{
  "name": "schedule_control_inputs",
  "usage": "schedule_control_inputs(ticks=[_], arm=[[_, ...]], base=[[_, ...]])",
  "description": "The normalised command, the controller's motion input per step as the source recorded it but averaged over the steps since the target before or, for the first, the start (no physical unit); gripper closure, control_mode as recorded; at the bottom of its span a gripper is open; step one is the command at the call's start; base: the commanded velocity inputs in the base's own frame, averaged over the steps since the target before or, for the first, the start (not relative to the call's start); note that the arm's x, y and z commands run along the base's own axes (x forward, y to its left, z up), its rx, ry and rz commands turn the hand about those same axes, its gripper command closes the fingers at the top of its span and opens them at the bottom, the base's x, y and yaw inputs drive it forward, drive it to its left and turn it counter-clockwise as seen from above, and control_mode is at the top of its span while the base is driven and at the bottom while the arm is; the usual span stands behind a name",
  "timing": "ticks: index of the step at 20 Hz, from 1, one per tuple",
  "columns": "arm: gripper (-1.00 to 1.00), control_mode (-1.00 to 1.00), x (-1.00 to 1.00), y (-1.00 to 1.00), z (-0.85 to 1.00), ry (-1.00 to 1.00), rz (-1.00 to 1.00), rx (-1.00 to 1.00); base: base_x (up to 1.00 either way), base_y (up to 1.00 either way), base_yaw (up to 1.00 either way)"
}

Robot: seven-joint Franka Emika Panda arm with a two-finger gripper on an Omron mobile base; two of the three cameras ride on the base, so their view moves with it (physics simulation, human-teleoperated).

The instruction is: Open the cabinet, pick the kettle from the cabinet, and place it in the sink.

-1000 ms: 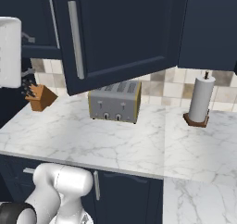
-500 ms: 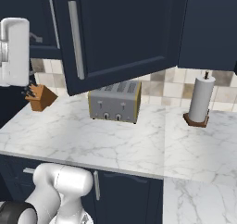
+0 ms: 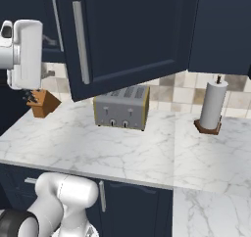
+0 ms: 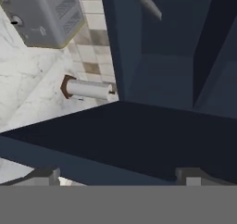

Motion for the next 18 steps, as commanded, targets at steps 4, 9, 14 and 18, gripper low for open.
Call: schedule_control_inputs(ticks=[4,9,14,18], arm=[[-1.0,-1.0,0.11,-0.18,-0.05,0.0,-0.11,0.0],[-1.0,-1.0,0.0,-0.22,-0.02,-0.02,-0.11,0.0],[-1.0,-1.0,-0.39,-0.35,0.0,-0.06,-0.09,0.01],[-1.0,-1.0,-0.48,-0.4,0.03,-0.08,-0.09,0.02]], base=[[0.0,0.0,0.0],[0.0,0.0,0.0],[0.0,0.0,0.0],[0.0,0.0,0.0]])
